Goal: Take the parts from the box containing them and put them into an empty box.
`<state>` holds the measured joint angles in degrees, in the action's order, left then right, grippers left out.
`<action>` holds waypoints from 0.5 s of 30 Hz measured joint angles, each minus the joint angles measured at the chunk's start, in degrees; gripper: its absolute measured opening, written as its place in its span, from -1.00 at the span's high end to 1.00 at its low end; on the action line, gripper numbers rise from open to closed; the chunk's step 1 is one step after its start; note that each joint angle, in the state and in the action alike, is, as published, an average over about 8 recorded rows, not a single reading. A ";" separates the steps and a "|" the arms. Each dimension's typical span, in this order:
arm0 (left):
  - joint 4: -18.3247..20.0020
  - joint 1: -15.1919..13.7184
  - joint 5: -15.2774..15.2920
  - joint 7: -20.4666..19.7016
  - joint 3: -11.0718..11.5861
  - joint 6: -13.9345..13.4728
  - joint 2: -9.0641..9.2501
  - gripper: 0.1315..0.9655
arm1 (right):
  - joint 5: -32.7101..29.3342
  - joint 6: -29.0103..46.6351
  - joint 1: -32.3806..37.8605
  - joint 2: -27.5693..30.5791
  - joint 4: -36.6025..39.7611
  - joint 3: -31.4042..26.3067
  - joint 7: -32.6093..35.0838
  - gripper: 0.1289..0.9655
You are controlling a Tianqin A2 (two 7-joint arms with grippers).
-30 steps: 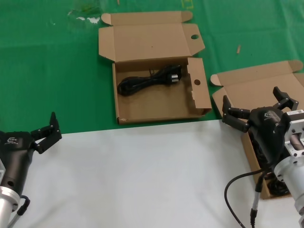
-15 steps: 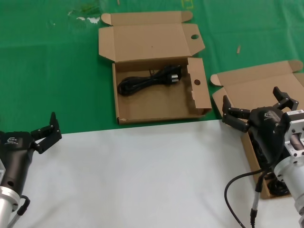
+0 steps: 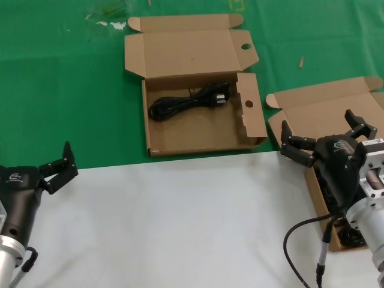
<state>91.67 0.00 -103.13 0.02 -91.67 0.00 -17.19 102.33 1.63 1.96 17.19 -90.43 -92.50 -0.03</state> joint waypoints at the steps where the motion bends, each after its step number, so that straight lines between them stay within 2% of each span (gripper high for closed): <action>1: 0.00 0.00 0.00 0.00 0.00 0.00 0.00 -1.00 | 0.00 0.00 0.00 0.00 0.00 0.00 0.00 -1.00; 15: 0.00 0.00 0.00 -0.01 0.00 0.00 0.00 -1.00 | 0.00 0.00 0.00 0.00 0.00 0.00 0.00 -1.00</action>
<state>91.67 0.00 -103.13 0.01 -91.67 0.00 -17.19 102.33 1.63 1.96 17.19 -90.43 -92.49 -0.03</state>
